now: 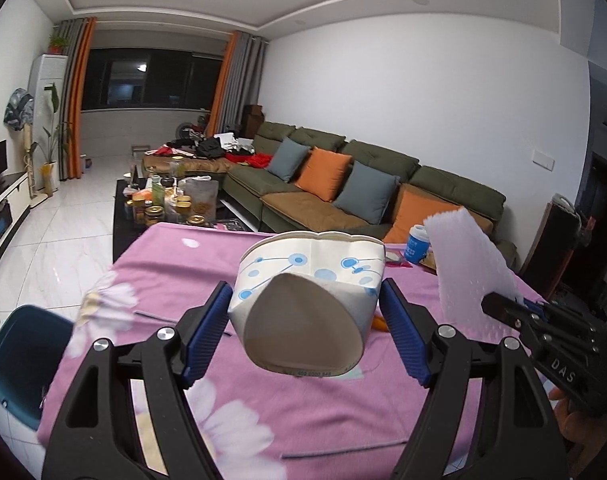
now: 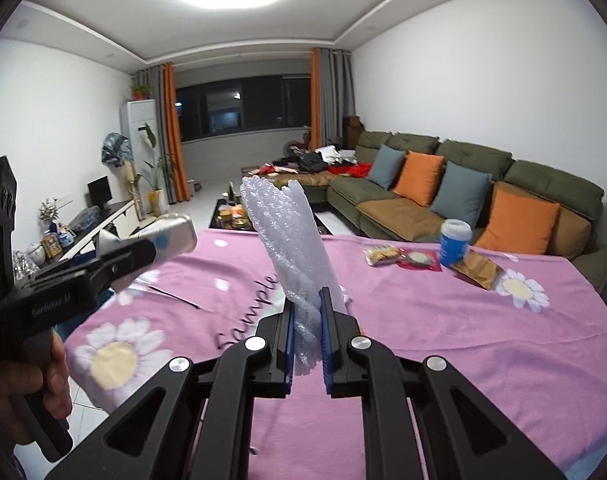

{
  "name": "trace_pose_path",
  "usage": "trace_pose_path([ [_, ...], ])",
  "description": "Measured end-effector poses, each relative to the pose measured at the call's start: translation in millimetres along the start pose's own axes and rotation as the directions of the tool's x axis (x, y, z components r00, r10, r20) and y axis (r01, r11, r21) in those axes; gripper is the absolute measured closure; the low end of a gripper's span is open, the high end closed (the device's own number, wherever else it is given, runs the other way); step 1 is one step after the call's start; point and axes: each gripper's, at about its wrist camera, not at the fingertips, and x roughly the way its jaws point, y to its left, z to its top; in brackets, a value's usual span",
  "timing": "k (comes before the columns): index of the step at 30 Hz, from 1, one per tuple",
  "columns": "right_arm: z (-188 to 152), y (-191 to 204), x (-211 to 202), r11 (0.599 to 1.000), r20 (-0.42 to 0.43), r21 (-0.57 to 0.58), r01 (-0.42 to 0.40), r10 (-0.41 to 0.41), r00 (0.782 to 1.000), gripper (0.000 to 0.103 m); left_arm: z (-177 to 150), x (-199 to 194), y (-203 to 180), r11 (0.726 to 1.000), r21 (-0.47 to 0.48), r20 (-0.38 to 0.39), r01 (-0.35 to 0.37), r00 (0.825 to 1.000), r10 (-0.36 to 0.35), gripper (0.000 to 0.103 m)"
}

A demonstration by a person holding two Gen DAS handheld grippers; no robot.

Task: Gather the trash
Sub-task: 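Grasp the white paper cup with the left tool while the right tool grasps the white foam net, then carry the paper cup and foam net to the teal bin and open both tools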

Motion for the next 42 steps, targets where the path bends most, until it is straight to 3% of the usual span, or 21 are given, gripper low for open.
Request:
trace_pose_path([
  [11,8.3,45.9,-21.9,0.992,0.054,-0.07,-0.106,0.11,0.992,0.094,-10.0,-81.3,14.1,0.997,-0.018,0.085,-0.071,0.994,0.073,0.029],
  [19,23.4,89.4,-11.6,0.966,0.064,-0.137,-0.221,0.231,0.971,0.094,-12.2,-118.4,40.8,0.984,-0.049,0.122,-0.172,0.977,0.176,0.028],
  [25,34.7,122.5,12.4,0.932,0.033,-0.168,-0.323,0.332,0.943,0.094,-17.1,-143.6,75.9,0.958,-0.086,0.129,-0.273,0.951,0.282,0.028],
  [31,43.9,160.2,39.7,0.892,-0.009,-0.2,-0.404,0.411,0.912,0.093,-21.9,-166.1,118.4,0.918,-0.131,0.121,-0.375,0.913,0.391,0.028],
  [42,54.1,225.3,85.1,0.815,-0.103,-0.208,-0.54,0.531,0.841,0.093,-9.2,-178.9,172.6,0.849,-0.187,0.094,-0.495,0.851,0.517,0.028],
])
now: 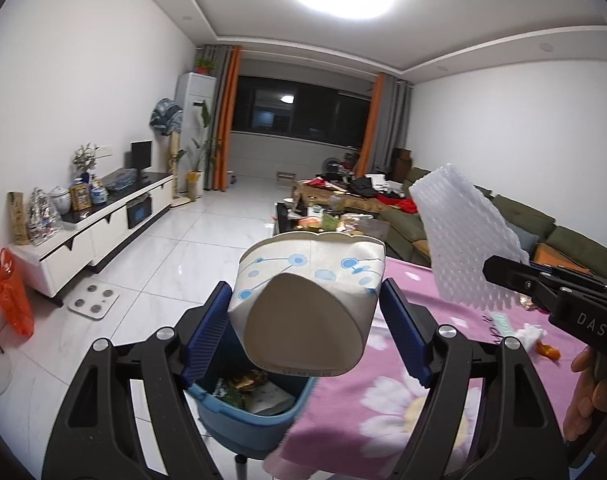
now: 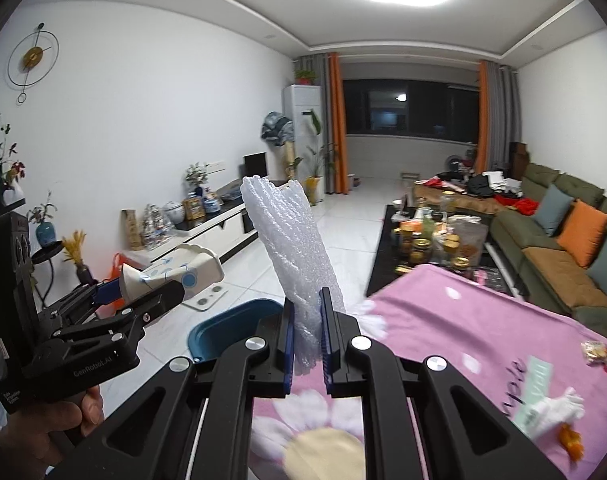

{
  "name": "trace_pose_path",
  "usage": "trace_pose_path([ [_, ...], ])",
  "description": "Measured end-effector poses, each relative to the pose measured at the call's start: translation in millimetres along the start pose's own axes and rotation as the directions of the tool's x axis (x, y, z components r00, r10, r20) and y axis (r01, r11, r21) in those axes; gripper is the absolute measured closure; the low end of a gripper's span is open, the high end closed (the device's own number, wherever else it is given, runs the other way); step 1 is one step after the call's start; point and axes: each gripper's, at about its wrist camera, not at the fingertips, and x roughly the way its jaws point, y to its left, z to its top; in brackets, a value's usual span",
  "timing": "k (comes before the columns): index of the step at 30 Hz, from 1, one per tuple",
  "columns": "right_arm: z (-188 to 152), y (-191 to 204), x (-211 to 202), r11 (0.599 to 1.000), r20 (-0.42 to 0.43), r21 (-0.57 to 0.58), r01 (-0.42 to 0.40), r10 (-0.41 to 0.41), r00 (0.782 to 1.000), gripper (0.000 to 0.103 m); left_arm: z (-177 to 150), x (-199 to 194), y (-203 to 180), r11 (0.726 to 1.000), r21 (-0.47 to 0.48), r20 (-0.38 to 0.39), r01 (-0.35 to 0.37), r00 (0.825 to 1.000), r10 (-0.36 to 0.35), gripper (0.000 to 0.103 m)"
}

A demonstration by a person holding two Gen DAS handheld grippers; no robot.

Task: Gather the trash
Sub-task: 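Carry the paper cup and foam net to the teal bin and open both tools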

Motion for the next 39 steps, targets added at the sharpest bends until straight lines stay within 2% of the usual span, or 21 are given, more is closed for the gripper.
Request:
trace_pose_path([
  [6,5.9,10.0,40.0,0.997,-0.061,0.015,-0.078,0.079,0.995,0.093,3.9,-0.8,25.7,0.998,-0.025,-0.014,-0.062,0.998,0.061,0.028],
  [11,6.4,18.6,76.4,0.992,-0.13,0.031,-0.122,0.125,0.984,0.093,0.2,12.2,41.5,0.996,-0.043,-0.048,-0.084,0.995,0.082,0.028],
  [20,-5.4,22.7,145.4,0.987,-0.271,0.081,-0.142,0.159,0.949,0.093,-32.4,87.3,46.6,0.993,-0.046,-0.162,-0.112,0.981,0.104,0.028],
  [27,-18.5,20.3,189.8,0.977,-0.37,0.153,-0.146,0.193,0.909,0.092,-53.3,148.0,57.0,0.991,-0.049,-0.231,-0.121,0.967,0.107,0.028],
  [37,-28.3,23.6,225.7,0.975,-0.452,0.177,-0.132,0.199,0.87,0.089,-80.6,220.0,65.3,0.989,-0.046,-0.305,-0.143,0.944,0.123,0.028],
  [39,-30.2,22.9,228.4,0.976,-0.461,0.177,-0.125,0.195,0.866,0.083,-85.6,233.2,66.5,0.989,-0.037,-0.311,-0.146,0.942,0.128,0.027],
])
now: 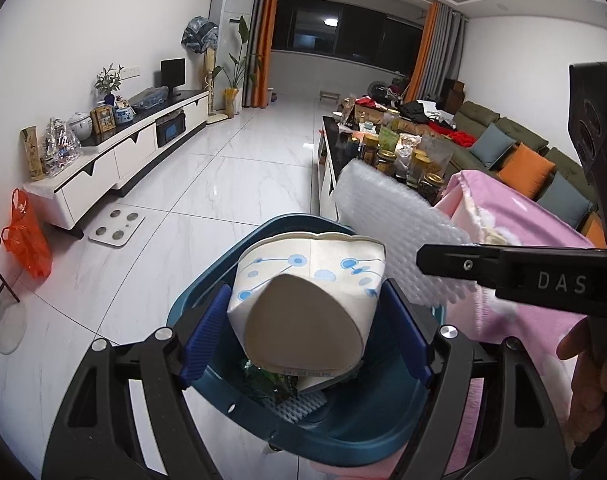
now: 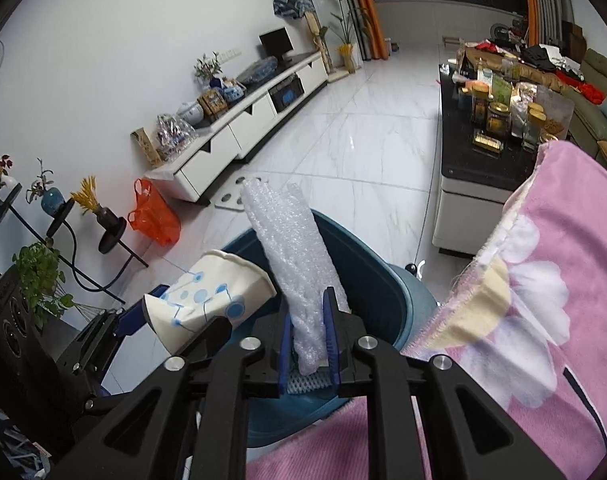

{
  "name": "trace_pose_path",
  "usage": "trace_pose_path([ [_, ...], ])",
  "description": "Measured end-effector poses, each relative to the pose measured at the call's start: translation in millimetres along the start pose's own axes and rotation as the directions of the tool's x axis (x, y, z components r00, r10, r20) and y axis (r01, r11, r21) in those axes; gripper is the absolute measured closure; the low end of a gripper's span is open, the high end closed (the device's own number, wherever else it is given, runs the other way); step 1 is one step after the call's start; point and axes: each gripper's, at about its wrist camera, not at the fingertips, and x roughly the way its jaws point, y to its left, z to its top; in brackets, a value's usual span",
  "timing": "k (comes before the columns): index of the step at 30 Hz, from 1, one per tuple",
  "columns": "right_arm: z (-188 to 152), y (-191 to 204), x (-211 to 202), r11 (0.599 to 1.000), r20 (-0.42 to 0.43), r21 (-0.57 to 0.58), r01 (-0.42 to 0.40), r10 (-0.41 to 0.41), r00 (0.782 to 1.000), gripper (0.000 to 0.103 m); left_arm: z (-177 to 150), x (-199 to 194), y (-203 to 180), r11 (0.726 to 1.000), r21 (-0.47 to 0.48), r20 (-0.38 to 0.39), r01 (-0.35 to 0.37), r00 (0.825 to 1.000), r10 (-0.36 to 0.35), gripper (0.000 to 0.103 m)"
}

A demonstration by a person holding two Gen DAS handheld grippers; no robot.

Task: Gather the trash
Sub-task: 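Carry the paper cup and foam net to the teal bin and open both tools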

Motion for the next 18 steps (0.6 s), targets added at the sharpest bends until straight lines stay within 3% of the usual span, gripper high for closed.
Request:
trace_pose_path([
  [2,-0.2,-1.6,1.8,1.0,-0.001,0.009,0.006,-0.006,1.0,0.066,2.5,13.7,-1.2,1.0,0.011,-0.013,-0.015,1.0,0.015,0.021],
  [9,-1.6,-6.0,-8.5,1.0,0.035,0.022,0.021,-0.022,0.999,0.062,-1.0,25.0,-7.6,0.999,0.018,0.002,-0.035,0.999,0.035,0.012],
  [18,-11.7,-1.4,-46.2,0.998,0.131,-0.013,0.069,-0.067,0.989,0.043,0.1,-35.3,7.9,0.998,-0.01,0.076,-0.061,0.995,0.061,0.006],
])
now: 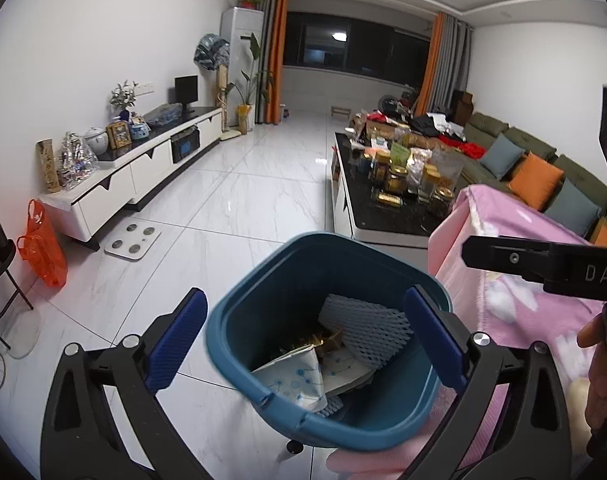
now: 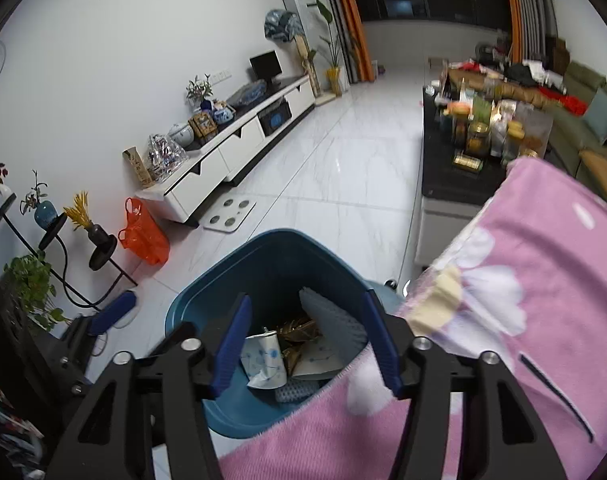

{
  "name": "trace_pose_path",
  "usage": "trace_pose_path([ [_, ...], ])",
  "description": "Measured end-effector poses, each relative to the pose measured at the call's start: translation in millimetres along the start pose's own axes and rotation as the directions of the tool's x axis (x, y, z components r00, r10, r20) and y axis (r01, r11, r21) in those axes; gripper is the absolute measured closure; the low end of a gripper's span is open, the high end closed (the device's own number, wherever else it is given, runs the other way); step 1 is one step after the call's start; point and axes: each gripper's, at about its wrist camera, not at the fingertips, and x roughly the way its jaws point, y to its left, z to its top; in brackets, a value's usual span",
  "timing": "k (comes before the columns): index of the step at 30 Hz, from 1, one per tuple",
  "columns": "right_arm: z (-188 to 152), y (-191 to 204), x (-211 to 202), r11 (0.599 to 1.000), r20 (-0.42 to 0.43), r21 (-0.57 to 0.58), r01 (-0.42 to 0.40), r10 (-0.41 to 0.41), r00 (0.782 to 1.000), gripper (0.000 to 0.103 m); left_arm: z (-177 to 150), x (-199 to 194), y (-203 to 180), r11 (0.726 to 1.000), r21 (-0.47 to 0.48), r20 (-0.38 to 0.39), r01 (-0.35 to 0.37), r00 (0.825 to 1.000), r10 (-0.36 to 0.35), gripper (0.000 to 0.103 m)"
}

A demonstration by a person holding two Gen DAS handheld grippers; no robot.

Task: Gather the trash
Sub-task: 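Carry the paper cup and foam net to the teal bin and open both tools, then move both tools back over the table toward the white tissue and orange wrapper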

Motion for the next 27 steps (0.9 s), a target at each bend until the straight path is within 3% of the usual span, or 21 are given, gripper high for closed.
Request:
trace_pose_path([
  [11,-18.1,-5.1,-54.0,0.987,0.112,-0.051,0.153,-0.146,0.983,0.013,4.8,-88.4,10.5,0.999,-0.029,0.06,0.015,0.998,-0.014,0.006],
  [19,-45.5,-43.1,-109.7,0.965,0.17,0.042,0.258,-0.262,0.95,0.007,6.5,-140.9,-20.1,0.995,0.011,0.105,0.099,0.989,-0.1,0.006],
  [27,-87.3,-71.3,-164.7,0.93,0.203,0.132,0.343,-0.364,0.909,0.007,-3.6,-178.6,-72.5,0.977,0.066,0.102,0.201,0.973,-0.207,0.006],
])
